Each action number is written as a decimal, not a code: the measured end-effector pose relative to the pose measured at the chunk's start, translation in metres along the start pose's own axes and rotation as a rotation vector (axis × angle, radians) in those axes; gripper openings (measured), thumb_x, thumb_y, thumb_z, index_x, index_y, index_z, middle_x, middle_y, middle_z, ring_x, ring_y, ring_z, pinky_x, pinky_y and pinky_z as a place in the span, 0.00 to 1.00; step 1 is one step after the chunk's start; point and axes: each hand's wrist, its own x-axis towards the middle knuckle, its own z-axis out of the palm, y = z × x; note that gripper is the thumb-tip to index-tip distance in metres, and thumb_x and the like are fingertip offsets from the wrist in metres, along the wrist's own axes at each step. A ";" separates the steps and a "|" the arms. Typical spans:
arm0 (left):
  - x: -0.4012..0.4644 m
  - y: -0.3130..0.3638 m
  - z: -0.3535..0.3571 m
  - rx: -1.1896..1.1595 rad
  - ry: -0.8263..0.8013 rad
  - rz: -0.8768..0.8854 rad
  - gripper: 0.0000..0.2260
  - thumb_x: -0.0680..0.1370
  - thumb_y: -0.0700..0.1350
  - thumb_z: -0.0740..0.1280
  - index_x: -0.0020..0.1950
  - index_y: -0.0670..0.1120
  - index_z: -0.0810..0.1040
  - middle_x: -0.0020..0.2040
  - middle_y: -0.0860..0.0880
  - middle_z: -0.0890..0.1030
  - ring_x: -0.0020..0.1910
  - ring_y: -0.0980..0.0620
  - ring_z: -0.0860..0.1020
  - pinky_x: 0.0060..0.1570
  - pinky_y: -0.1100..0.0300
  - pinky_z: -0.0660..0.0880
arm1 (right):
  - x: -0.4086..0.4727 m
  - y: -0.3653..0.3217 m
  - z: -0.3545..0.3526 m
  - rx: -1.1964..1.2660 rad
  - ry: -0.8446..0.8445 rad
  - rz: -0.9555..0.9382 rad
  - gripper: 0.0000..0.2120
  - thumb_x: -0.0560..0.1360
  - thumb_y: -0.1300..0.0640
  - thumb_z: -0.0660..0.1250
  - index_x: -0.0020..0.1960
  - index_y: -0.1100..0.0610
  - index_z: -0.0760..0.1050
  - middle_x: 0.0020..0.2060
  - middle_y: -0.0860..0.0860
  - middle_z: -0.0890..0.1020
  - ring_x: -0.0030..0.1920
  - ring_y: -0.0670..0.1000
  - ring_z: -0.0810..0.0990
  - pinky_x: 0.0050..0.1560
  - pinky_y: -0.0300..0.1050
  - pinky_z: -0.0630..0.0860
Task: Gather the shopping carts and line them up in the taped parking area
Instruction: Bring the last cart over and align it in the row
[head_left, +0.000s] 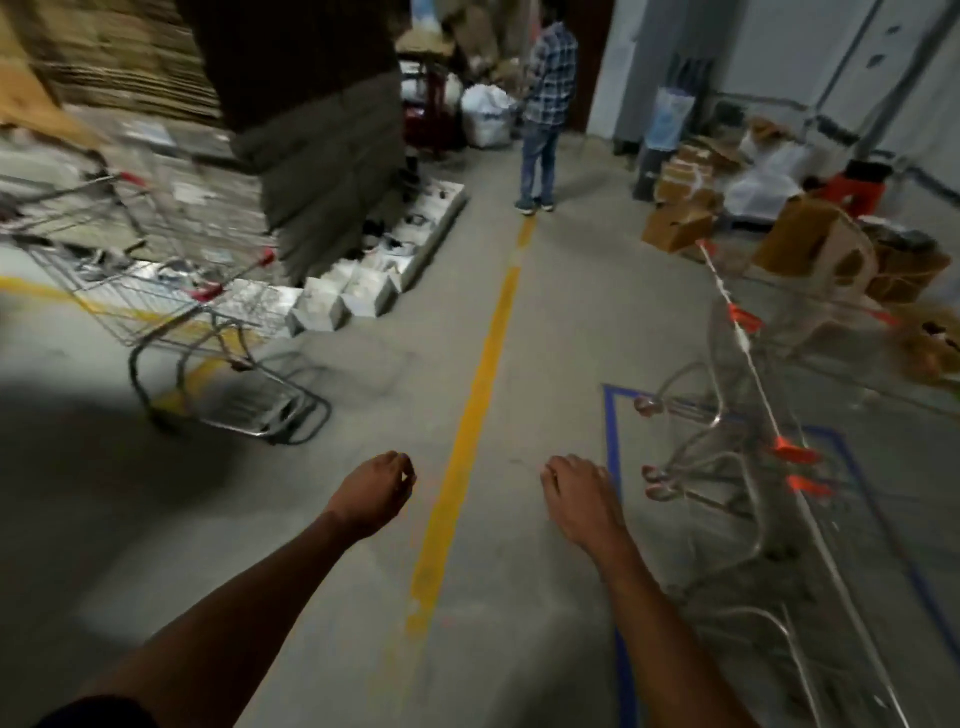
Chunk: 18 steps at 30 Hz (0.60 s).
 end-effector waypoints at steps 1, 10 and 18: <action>-0.001 -0.022 -0.011 0.004 0.032 -0.054 0.05 0.81 0.47 0.64 0.52 0.47 0.77 0.47 0.46 0.79 0.46 0.45 0.79 0.44 0.53 0.74 | 0.021 -0.021 0.008 0.018 -0.014 -0.039 0.15 0.82 0.48 0.54 0.47 0.52 0.77 0.41 0.52 0.81 0.44 0.58 0.81 0.48 0.55 0.74; 0.024 -0.152 -0.077 0.014 0.203 -0.269 0.05 0.81 0.49 0.64 0.49 0.49 0.75 0.46 0.48 0.79 0.40 0.47 0.78 0.40 0.55 0.73 | 0.179 -0.175 0.077 0.130 -0.055 -0.332 0.14 0.81 0.46 0.53 0.47 0.49 0.74 0.44 0.49 0.81 0.49 0.55 0.80 0.51 0.53 0.73; 0.130 -0.226 -0.089 0.081 0.292 -0.262 0.07 0.82 0.51 0.60 0.52 0.48 0.73 0.49 0.49 0.77 0.46 0.48 0.75 0.45 0.53 0.75 | 0.341 -0.240 0.146 0.140 -0.063 -0.542 0.17 0.82 0.45 0.50 0.47 0.50 0.75 0.43 0.50 0.81 0.47 0.55 0.80 0.51 0.53 0.71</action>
